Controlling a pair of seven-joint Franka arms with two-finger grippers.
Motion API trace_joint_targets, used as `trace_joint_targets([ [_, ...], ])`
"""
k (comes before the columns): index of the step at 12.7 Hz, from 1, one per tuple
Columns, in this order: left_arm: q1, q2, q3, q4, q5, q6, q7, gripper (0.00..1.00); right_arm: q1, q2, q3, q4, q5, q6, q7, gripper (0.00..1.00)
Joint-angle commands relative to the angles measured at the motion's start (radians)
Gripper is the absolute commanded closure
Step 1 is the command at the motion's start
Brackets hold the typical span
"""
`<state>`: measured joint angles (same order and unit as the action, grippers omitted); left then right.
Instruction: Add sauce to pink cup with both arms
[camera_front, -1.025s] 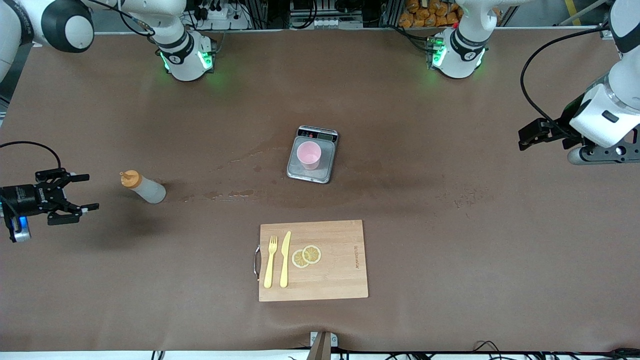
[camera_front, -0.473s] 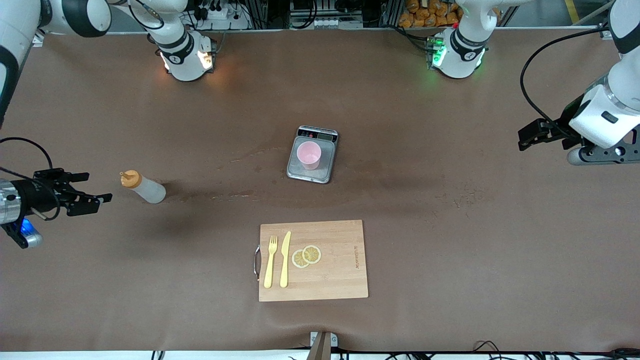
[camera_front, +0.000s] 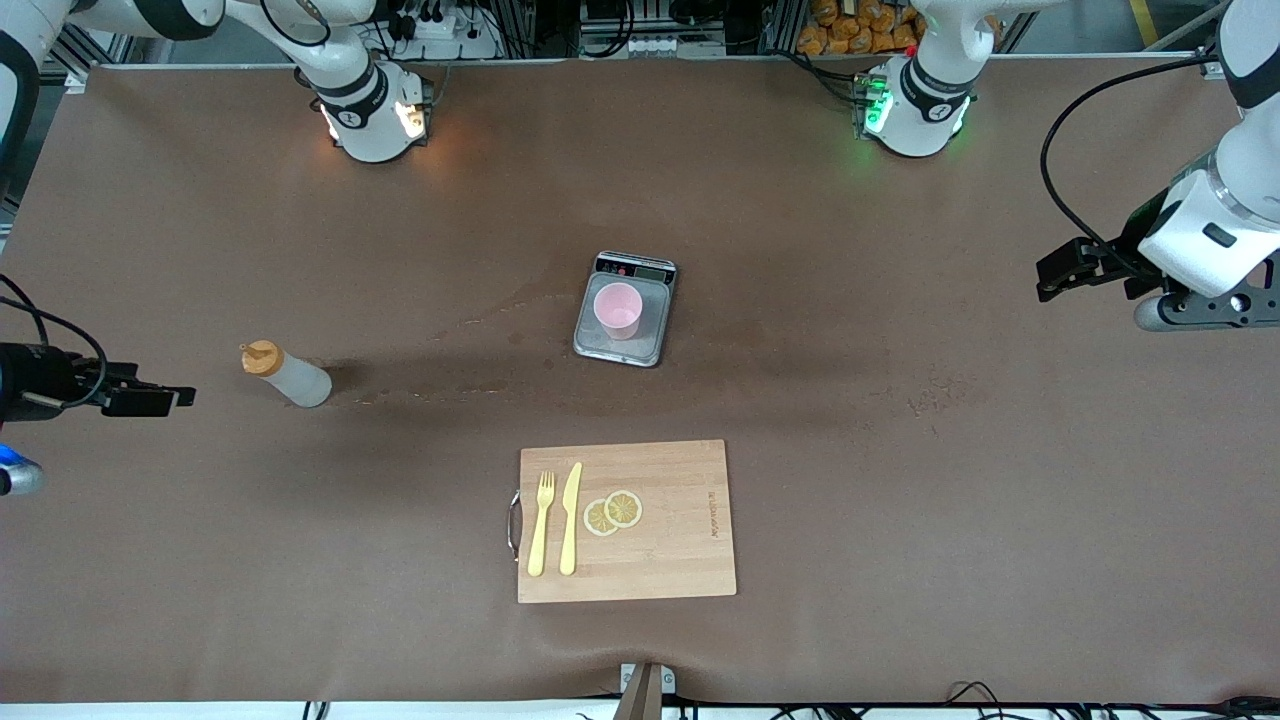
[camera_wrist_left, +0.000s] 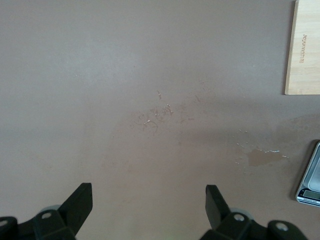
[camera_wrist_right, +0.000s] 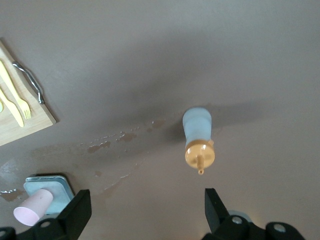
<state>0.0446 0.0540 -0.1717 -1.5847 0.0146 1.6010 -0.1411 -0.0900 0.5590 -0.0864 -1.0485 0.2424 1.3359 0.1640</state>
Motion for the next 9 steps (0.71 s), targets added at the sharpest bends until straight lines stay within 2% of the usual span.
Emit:
trace_joint_targets([
  [1,0.006,-0.010,0.000,-0.009,-0.005,-0.003,0.012,0.00,0.018,-0.265,0.002,-0.421,-0.046,0.261,-0.078,0.00],
  [3,0.008,-0.013,0.000,-0.011,-0.005,-0.004,0.014,0.00,0.053,-0.416,0.002,-0.672,-0.063,0.459,-0.083,0.00],
  [4,0.009,-0.013,0.000,-0.011,-0.005,-0.004,0.014,0.00,0.077,-0.444,0.002,-0.705,-0.098,0.498,-0.083,0.00],
  [8,0.008,-0.013,0.000,-0.011,-0.005,-0.004,0.014,0.00,0.166,-0.438,0.004,-0.566,-0.286,0.490,-0.080,0.00],
  [9,0.008,-0.011,0.000,-0.009,-0.005,-0.004,0.014,0.00,0.164,-0.430,0.002,-0.518,-0.279,0.491,-0.080,0.00],
])
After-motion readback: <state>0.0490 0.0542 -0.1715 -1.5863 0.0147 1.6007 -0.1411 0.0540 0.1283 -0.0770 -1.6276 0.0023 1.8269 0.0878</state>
